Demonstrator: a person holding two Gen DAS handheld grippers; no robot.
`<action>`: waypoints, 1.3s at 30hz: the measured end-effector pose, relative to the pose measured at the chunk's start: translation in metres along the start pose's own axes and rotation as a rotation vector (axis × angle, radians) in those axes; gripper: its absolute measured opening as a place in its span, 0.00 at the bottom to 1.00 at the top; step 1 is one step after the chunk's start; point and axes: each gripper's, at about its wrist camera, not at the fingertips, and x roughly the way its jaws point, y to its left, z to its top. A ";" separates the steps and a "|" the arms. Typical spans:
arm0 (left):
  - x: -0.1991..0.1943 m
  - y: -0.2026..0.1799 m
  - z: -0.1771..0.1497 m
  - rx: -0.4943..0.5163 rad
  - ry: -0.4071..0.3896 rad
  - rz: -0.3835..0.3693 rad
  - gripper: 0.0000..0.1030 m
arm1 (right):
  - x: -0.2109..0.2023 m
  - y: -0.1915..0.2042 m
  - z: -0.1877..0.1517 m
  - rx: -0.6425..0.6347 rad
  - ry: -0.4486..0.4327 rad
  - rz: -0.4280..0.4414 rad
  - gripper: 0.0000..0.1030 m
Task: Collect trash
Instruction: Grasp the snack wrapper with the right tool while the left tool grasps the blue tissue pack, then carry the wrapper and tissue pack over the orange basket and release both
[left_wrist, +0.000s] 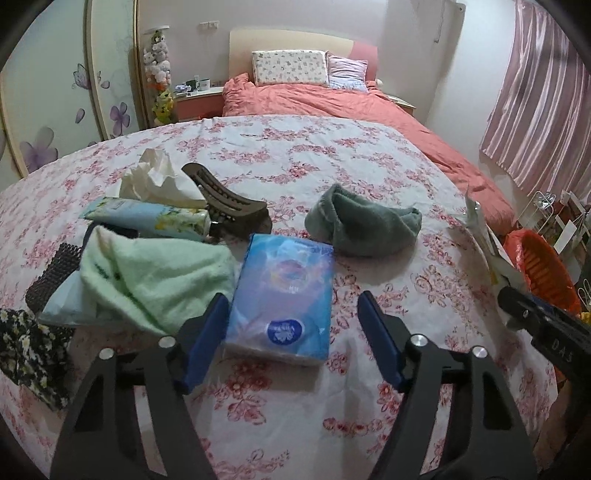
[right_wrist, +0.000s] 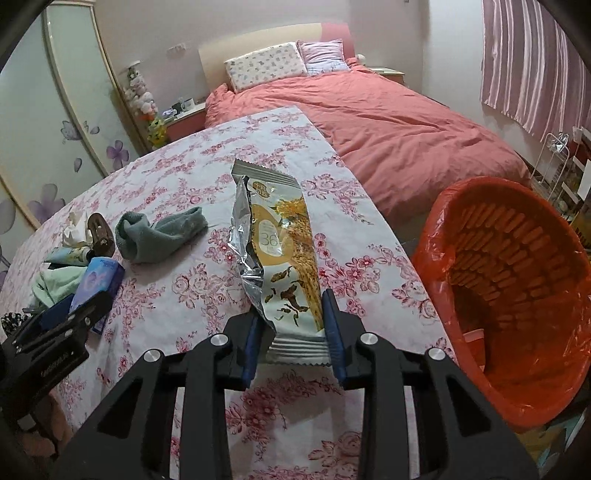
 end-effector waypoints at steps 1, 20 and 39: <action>0.002 -0.001 0.001 -0.002 0.007 -0.008 0.60 | 0.000 0.000 0.000 0.001 0.004 0.005 0.31; 0.007 -0.014 0.004 -0.011 0.011 -0.033 0.50 | -0.010 -0.014 -0.004 0.009 -0.016 -0.005 0.31; -0.065 -0.062 0.009 0.056 -0.114 -0.119 0.50 | -0.056 -0.041 -0.007 0.059 -0.118 0.001 0.31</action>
